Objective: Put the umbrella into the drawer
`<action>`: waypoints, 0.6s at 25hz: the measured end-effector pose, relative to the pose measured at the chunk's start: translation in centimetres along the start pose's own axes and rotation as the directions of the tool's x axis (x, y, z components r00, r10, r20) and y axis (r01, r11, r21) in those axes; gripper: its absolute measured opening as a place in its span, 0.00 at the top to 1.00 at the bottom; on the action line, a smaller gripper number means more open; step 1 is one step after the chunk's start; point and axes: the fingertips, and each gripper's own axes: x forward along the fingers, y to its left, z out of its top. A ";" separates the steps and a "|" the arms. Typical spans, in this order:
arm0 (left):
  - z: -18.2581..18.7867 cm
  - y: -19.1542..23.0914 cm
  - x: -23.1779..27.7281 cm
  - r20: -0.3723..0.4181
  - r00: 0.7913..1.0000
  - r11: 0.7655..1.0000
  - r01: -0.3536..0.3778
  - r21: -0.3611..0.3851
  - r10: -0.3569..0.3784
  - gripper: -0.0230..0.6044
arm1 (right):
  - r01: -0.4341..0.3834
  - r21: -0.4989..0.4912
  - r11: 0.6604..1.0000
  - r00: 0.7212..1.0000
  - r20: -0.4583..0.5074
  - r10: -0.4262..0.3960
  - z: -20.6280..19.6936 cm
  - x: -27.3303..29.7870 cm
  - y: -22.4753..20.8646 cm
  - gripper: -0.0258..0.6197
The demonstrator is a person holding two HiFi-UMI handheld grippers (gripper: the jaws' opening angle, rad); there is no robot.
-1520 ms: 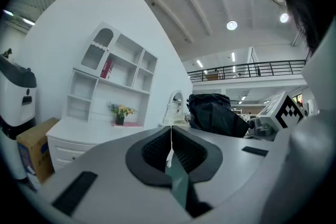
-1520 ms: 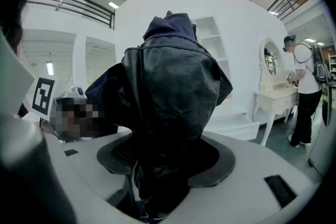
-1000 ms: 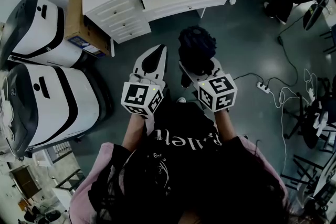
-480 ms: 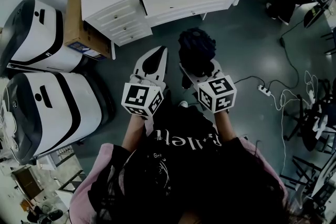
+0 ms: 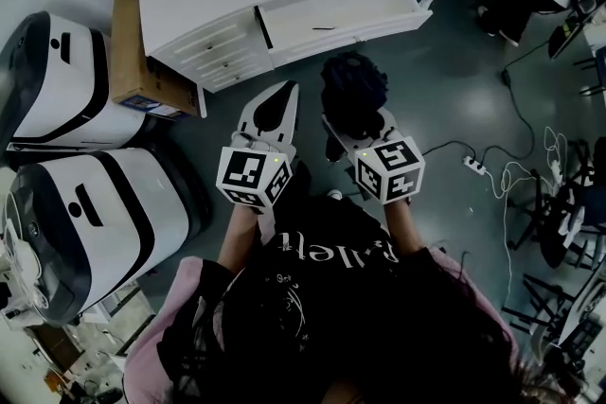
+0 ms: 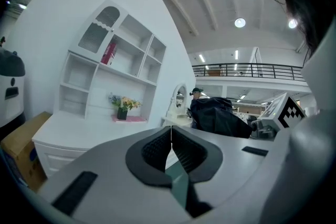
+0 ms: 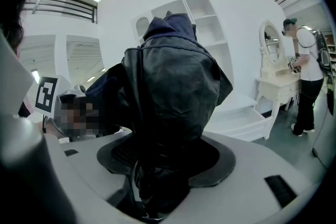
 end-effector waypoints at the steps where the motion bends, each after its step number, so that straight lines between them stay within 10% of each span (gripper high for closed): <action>1: 0.2 1.0 0.4 -0.001 1.000 1.000 0.006 -0.001 -0.006 0.94 | 0.004 0.003 1.000 1.000 -0.004 -0.004 0.4 0.9 0.1 0.53; 15: 3.6 12.5 4.2 0.015 0.995 0.995 0.099 0.019 -0.099 0.94 | 0.080 0.033 0.996 0.997 0.005 -0.080 5.9 11.7 1.7 0.53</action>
